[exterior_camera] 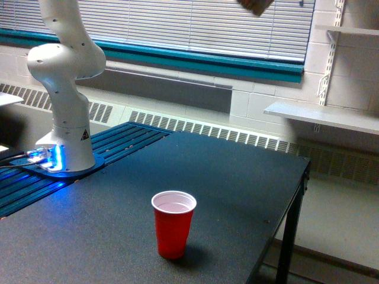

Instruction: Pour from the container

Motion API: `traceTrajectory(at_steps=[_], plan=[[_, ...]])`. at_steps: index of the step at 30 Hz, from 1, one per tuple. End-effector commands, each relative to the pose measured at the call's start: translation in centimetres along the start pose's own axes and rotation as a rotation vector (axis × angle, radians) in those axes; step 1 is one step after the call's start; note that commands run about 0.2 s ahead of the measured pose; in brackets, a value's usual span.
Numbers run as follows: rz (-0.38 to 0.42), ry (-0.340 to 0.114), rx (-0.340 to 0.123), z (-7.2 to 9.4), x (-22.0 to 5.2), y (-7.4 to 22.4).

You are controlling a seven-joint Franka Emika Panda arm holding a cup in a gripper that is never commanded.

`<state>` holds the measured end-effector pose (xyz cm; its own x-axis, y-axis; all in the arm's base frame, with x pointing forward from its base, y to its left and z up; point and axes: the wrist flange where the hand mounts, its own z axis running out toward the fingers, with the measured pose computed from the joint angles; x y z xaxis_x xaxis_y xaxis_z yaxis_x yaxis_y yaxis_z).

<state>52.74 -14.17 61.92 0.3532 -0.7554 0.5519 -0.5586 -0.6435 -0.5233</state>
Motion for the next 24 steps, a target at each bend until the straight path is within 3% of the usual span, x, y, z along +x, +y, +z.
traceTrajectory(at_steps=[1, 24], plan=[[-0.064, -0.005, -0.019, 0.5, -0.3, 3.4], [-0.116, -0.119, -0.178, 4.6, -5.2, 14.2]])
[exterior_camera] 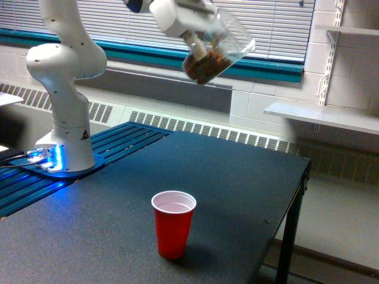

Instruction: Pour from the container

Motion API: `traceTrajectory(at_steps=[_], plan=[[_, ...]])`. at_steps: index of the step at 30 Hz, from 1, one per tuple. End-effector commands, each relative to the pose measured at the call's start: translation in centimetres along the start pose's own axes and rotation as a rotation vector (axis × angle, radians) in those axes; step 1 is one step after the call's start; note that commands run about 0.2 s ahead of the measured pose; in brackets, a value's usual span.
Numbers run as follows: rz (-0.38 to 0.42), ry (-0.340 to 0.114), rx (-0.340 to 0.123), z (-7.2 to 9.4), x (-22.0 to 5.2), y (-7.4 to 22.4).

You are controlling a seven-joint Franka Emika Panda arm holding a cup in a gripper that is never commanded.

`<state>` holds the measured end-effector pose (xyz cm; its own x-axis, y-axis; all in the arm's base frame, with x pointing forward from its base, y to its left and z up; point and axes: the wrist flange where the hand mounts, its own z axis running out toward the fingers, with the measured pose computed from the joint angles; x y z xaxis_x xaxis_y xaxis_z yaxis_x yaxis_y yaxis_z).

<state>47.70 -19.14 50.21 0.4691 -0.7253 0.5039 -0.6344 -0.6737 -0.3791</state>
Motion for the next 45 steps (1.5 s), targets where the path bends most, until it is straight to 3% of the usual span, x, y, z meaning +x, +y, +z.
traceTrajectory(at_steps=[1, 21, 29, 45], plan=[[-0.046, -0.012, -0.036, 0.7, -1.0, 2.3], [-0.048, -0.058, -0.159, 4.4, -5.1, 7.5], [-0.039, -0.101, -0.213, 5.7, -6.9, 9.2], [-0.09, -0.102, -0.303, 7.4, -9.2, 10.8]])
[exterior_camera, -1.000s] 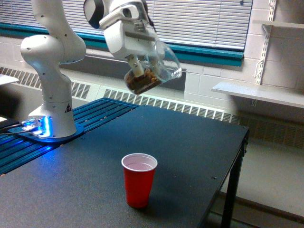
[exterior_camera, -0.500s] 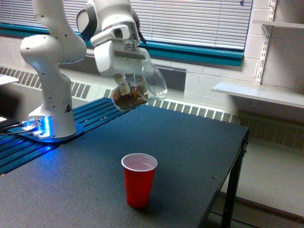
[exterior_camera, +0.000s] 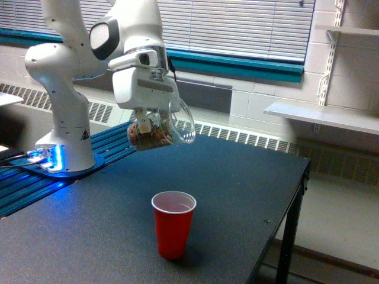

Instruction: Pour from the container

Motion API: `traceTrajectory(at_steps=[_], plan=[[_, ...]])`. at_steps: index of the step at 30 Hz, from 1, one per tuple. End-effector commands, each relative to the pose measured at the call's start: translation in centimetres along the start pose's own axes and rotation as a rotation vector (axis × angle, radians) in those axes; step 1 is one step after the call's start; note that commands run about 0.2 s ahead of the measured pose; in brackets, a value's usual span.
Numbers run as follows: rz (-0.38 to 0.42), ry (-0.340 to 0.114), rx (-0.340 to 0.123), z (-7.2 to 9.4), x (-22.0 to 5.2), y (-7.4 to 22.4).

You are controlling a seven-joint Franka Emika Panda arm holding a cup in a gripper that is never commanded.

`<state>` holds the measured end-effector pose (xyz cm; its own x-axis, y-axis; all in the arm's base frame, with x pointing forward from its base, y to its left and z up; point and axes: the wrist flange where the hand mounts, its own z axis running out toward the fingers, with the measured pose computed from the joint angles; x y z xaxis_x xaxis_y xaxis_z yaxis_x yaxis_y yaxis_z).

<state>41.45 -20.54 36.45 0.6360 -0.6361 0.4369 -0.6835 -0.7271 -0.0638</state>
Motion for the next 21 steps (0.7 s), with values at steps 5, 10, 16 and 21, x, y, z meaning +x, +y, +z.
traceTrajectory(at_steps=[5, 10, 16, 21], plan=[[0.065, 0.013, -0.043, 1.2, -1.0, 0.8], [0.071, -0.002, -0.073, 1.8, -1.2, 1.3], [0.086, -0.004, -0.109, 2.5, -1.1, 1.7], [0.084, -0.008, -0.135, 3.0, -0.9, 1.6]])
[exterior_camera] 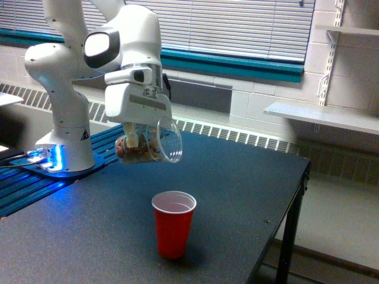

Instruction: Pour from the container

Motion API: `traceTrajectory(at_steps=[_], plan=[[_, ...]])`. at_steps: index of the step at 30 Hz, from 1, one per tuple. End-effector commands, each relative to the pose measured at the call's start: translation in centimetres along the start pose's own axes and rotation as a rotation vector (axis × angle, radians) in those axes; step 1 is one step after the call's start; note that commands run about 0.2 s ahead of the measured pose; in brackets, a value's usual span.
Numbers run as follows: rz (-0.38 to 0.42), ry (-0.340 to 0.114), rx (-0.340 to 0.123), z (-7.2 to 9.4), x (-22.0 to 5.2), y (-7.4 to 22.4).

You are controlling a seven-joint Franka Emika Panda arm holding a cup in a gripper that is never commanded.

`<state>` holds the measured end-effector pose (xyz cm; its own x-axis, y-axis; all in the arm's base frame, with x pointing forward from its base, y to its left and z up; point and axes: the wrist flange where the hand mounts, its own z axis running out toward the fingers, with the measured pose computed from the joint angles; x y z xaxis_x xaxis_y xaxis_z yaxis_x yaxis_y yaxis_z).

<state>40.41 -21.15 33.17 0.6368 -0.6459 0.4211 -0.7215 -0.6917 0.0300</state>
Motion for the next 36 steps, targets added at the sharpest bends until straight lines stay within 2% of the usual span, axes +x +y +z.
traceTrajectory(at_steps=[1, 17, 29, 36], plan=[[0.074, 0.006, -0.033, 0.4, 0.8, 0.2], [0.013, -0.014, -0.108, 2.1, -0.1, -0.2], [-0.025, -0.029, -0.178, 2.9, -1.1, -0.4], [-0.05, -0.029, -0.203, 3.3, -1.3, -1.1]])
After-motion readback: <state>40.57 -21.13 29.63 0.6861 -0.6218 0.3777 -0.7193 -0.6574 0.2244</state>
